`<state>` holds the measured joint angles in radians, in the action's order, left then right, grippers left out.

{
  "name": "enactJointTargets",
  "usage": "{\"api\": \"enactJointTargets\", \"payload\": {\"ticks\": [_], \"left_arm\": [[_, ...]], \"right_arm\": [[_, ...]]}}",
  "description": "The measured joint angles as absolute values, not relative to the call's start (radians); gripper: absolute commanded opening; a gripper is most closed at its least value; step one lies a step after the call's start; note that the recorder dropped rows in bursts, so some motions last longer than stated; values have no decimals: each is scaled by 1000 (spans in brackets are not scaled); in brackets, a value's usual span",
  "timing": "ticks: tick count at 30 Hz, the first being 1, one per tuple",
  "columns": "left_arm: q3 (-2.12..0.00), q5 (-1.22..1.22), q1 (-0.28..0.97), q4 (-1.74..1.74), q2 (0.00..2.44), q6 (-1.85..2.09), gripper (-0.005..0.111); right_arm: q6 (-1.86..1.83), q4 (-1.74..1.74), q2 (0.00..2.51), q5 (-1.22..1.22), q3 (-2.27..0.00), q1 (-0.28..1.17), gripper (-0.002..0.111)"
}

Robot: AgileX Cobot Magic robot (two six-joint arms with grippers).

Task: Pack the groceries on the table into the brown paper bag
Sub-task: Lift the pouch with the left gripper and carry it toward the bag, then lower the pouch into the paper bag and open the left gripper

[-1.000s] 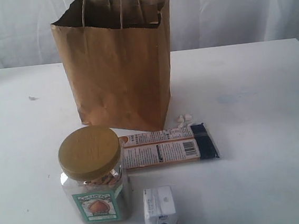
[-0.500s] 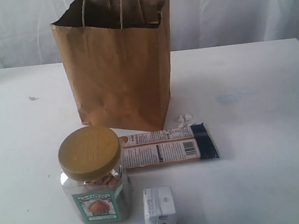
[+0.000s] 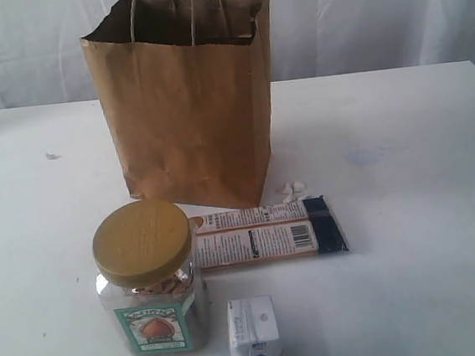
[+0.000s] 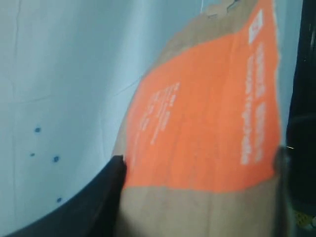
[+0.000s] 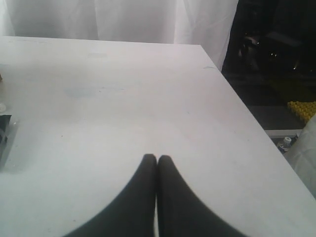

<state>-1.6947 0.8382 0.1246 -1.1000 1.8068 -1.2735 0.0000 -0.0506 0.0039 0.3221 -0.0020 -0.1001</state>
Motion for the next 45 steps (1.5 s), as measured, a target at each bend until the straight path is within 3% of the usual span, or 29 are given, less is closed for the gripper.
{"api": "enactJointTargets", "payload": {"ticks": [22,30,45], "left_arm": [[-1688,1194,132,-1490,1777,-1344,0],[-1688,1209,148,-1718,1773,-1452,0],[-1688,1215,148,-1785,1773,-1538,4]], "right_arm": [[0,-51,4,322,-2,-100,0],[0,-51,4,322,-2,-100,0],[0,-51,4,322,-2,-100,0]]}}
